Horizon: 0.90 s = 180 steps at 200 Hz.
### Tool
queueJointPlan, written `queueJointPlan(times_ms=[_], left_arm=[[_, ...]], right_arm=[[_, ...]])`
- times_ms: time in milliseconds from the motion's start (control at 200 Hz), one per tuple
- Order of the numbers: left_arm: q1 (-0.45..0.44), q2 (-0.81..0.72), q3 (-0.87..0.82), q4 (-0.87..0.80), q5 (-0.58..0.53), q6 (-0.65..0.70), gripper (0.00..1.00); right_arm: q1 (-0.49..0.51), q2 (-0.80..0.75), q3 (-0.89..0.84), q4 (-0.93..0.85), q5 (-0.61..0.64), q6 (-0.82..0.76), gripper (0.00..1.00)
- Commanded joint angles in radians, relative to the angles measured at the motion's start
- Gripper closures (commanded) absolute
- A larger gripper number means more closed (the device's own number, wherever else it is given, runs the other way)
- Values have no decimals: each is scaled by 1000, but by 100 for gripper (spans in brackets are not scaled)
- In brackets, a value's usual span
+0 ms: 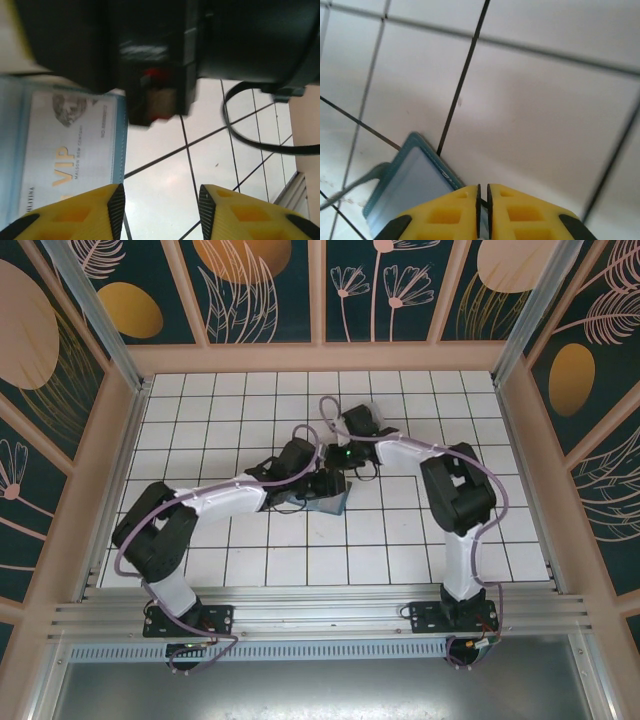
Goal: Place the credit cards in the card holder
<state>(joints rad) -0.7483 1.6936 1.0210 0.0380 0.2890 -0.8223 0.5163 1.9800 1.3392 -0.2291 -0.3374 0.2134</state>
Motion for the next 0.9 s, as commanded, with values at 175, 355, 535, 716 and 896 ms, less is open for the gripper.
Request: queueJointPlan(times_ms=[175, 355, 535, 716, 896], left_arm=[[131, -32, 87, -61, -34, 54, 51], [212, 143, 311, -106, 40, 138, 49], [247, 397, 626, -201, 113, 192, 48], [252, 612, 905, -308, 139, 227, 49], [256, 715, 1015, -347, 138, 226, 49]], right_arm=[[-140, -232, -29, 40, 211, 9, 68], [-215, -192, 16, 21, 275, -7, 52], [-240, -78, 132, -39, 285, -46, 42], [-241, 37, 265, -111, 294, -76, 37], [-241, 123, 374, -170, 302, -94, 34]])
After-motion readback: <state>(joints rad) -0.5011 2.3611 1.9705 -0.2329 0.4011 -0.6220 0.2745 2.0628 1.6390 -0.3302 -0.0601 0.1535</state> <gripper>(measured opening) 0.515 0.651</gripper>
